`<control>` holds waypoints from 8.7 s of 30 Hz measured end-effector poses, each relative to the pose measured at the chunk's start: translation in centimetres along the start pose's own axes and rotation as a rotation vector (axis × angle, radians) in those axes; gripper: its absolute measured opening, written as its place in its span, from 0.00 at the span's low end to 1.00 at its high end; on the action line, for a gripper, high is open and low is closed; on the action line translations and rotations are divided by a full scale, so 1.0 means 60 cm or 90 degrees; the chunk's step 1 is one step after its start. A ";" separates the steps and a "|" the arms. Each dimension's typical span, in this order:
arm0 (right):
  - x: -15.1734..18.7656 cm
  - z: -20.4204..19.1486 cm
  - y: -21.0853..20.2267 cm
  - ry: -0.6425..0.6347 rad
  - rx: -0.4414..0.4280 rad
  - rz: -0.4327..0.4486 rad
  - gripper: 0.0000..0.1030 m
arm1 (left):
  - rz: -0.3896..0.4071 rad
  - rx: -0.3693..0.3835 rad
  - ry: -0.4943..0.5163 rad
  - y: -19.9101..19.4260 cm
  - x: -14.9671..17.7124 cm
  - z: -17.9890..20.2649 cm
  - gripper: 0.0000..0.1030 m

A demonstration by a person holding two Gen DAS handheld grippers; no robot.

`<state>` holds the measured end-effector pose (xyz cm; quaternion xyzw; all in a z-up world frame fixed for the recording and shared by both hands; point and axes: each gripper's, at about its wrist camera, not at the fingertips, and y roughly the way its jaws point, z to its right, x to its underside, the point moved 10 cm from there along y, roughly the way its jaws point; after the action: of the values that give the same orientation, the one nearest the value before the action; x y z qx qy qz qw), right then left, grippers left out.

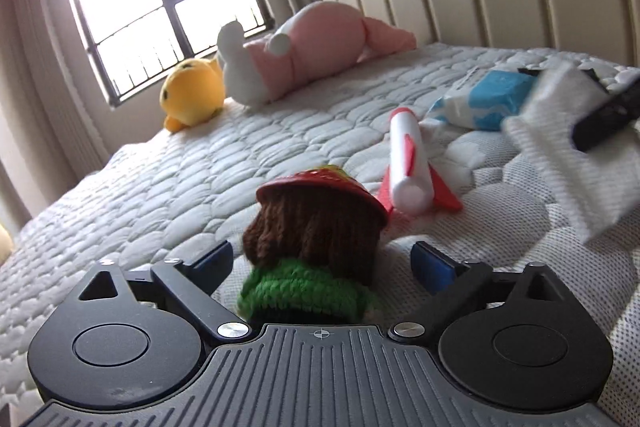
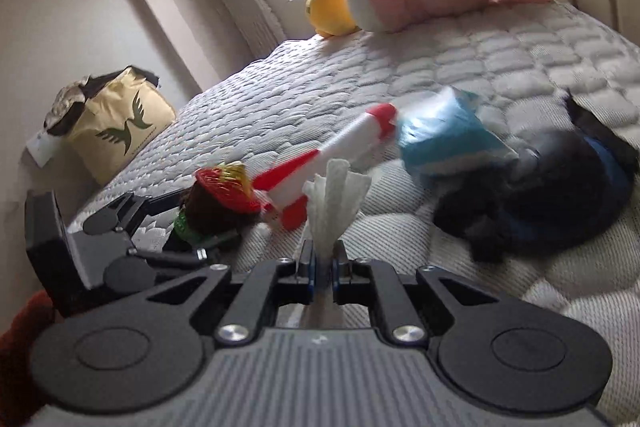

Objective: Organize soft objects

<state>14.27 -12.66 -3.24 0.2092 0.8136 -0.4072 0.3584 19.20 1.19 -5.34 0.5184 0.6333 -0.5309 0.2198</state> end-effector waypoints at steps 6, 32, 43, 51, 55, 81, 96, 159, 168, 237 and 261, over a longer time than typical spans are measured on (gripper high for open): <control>-0.046 -0.094 0.044 -0.071 -0.049 0.007 0.09 | 0.033 0.079 -0.106 -0.032 0.011 -0.010 0.97; 0.010 -0.127 0.126 -0.120 0.008 -0.082 0.09 | 0.095 0.147 -0.180 -0.068 0.032 -0.012 1.00; -0.009 -0.254 0.104 -0.097 -0.189 -0.074 0.09 | 0.086 0.132 -0.164 -0.068 0.033 -0.006 1.00; 0.013 -0.165 0.134 -0.061 -0.092 -0.097 0.07 | 0.089 0.131 -0.155 -0.069 0.033 -0.005 1.00; 0.014 -0.133 0.130 -0.053 -0.061 -0.082 0.10 | 0.090 0.130 -0.159 -0.069 0.032 -0.006 1.00; 0.031 0.152 -0.006 0.168 0.045 0.039 0.13 | -0.045 0.190 -0.447 0.048 0.009 -0.056 0.71; 0.014 0.132 0.020 0.131 0.066 0.049 0.12 | 0.012 -0.042 0.058 0.028 -0.037 0.044 0.84; 0.013 0.115 -0.022 0.058 0.094 0.056 0.11 | 0.001 -0.031 -0.028 0.020 -0.033 0.003 0.60; 0.035 0.155 -0.009 0.116 0.041 0.057 0.11 | 0.007 -0.115 0.009 0.039 -0.078 -0.042 0.95; -0.089 -0.030 0.084 0.008 -0.042 0.015 0.07 | -0.049 0.154 -0.177 0.016 -0.015 0.095 0.65; -0.124 0.100 -0.054 -0.097 0.270 0.161 0.08 | 0.004 0.149 -0.207 0.007 -0.023 0.076 0.90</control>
<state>19.59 -19.75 1.57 0.3485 0.6482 -0.5353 0.4145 18.81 -3.51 -5.93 0.4497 0.5217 -0.6772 0.2589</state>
